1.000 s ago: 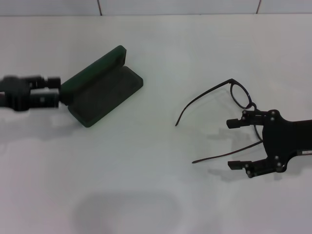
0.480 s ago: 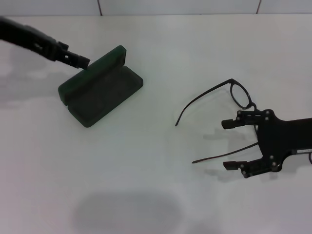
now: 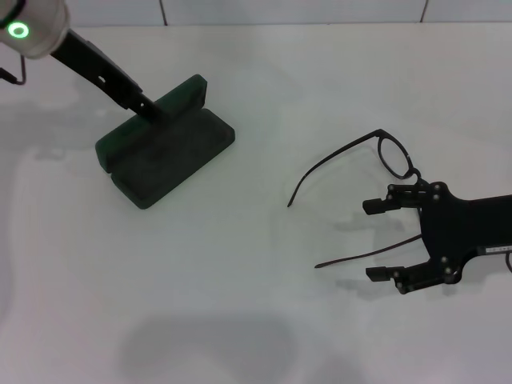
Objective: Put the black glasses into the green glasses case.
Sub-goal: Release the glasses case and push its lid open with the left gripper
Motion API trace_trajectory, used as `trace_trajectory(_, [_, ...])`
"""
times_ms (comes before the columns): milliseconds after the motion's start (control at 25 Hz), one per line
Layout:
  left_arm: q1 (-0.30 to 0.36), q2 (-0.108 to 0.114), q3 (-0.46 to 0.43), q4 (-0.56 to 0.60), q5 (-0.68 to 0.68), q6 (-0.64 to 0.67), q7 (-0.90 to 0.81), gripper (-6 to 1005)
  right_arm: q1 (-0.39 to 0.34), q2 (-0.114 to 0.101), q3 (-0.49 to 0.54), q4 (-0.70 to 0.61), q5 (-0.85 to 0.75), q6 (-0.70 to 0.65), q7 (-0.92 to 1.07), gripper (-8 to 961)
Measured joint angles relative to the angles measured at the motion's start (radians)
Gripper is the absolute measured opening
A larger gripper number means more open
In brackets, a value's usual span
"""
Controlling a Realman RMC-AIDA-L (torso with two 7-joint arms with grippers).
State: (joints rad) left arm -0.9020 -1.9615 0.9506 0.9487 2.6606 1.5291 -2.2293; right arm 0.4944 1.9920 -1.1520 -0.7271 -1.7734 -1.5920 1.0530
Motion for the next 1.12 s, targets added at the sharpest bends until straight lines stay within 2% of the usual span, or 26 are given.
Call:
trace_trajectory(360, [-0.005,-0.022,0.105,-0.034,0.048,-0.093,-0.027,793,-0.004,0.0,0.0,0.0,-0.001,0.005,0.002,852])
trace_trajectory(680, [-0.017,-0.054,0.132,-0.041,0.113,-0.134,-0.029,742,-0.003,0.002,0.0,0.004,-0.009,0.014,0.002,850])
trace_trajectory(1120, [-0.019,-0.06,0.164,-0.04,0.119,-0.156,-0.015,713,-0.007,0.005,0.0,0.002,-0.015,0.025,0.002,852])
